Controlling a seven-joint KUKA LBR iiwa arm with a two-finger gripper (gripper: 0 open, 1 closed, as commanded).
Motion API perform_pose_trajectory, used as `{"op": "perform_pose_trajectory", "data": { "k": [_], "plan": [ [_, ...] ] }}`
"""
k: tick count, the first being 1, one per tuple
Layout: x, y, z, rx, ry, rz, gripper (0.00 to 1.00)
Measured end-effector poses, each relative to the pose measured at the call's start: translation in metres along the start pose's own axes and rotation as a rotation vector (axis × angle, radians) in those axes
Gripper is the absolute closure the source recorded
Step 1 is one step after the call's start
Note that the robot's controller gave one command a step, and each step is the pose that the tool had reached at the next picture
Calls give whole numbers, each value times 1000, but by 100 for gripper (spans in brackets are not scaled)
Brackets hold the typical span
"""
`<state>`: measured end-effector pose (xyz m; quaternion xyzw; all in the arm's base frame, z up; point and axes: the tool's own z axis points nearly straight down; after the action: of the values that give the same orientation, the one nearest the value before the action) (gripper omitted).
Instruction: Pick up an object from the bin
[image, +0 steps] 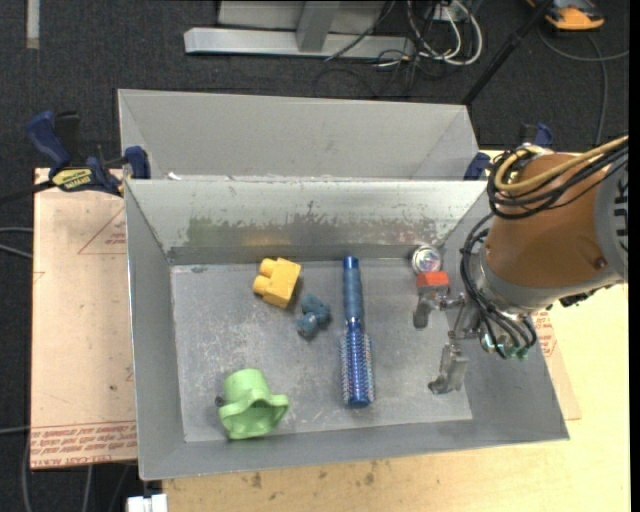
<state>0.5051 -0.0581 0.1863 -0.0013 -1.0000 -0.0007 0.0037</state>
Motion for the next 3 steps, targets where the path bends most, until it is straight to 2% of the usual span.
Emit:
{"op": "perform_pose_trajectory", "data": {
  "k": [1,2,3],
  "plan": [
    [-15,96,118,-1,-4,-594,0],
    [-18,82,86,5,-11,-984,0],
    [-38,84,84,5,-10,-1160,0]
  ]
}}
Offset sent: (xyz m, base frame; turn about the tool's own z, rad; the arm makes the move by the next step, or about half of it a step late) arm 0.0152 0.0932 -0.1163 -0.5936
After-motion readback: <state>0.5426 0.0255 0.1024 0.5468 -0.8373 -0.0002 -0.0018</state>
